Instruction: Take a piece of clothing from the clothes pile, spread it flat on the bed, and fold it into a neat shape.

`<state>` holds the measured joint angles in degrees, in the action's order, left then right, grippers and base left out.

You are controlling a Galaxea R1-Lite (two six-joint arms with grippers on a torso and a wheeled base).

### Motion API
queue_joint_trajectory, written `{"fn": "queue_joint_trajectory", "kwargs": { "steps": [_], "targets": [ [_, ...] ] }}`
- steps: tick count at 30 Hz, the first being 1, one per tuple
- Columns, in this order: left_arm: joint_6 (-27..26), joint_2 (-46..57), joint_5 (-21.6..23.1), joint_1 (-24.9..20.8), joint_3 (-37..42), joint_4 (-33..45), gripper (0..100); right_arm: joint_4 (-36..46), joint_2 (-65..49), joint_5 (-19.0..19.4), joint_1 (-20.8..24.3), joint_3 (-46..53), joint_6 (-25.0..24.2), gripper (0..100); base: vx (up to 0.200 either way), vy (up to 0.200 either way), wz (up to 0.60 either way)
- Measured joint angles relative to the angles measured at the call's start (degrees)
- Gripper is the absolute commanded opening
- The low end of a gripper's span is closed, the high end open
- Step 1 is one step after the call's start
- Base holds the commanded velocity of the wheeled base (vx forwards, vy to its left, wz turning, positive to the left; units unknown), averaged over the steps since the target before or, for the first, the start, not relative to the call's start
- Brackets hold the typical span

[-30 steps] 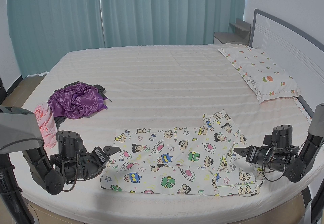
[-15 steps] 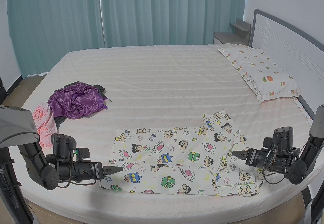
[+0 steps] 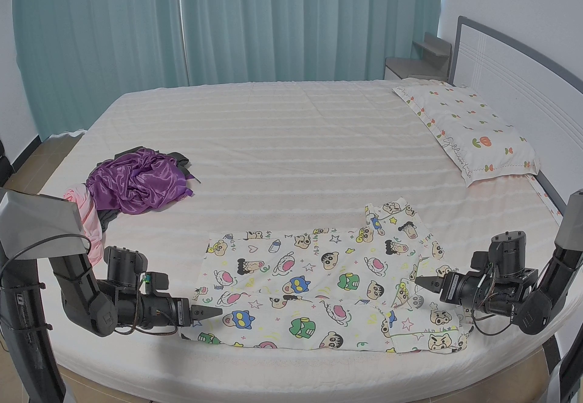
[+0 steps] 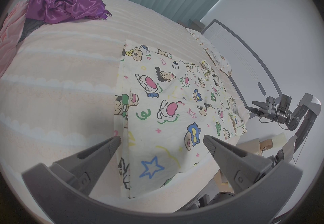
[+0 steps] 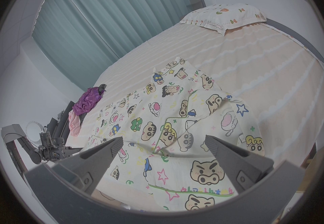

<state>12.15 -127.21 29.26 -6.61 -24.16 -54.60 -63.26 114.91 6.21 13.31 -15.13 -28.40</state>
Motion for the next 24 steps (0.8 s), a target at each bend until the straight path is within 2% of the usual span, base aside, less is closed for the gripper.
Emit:
{"fn": "queue_joint_trajectory", "kwargs": {
  "steps": [2,3,14,17,24],
  "targets": [
    [-0.1,-0.3,0.0,0.0,0.2,0.0,100,0.0,0.1,0.0,0.0,0.0,0.0,100,0.000,0.000,0.00],
    [-0.1,-0.4,0.0,0.0,0.2,0.0,0,0.0,0.1,0.0,0.0,0.0,0.0,100,0.000,0.000,0.00],
    [-0.2,-0.8,-0.6,1.2,2.5,-0.4,0,0.0,0.1,0.0,0.1,0.1,0.0,100,0.000,0.000,0.00],
    [-0.4,-0.5,-2.5,1.5,3.5,-0.6,0,0.0,0.1,0.0,0.2,0.1,0.0,100,0.000,0.000,0.00],
    [-4.3,0.3,-4.4,1.6,7.2,-0.8,0,0.1,0.2,-0.1,0.4,0.2,0.0,100,0.000,0.000,0.00]
  ]
}}
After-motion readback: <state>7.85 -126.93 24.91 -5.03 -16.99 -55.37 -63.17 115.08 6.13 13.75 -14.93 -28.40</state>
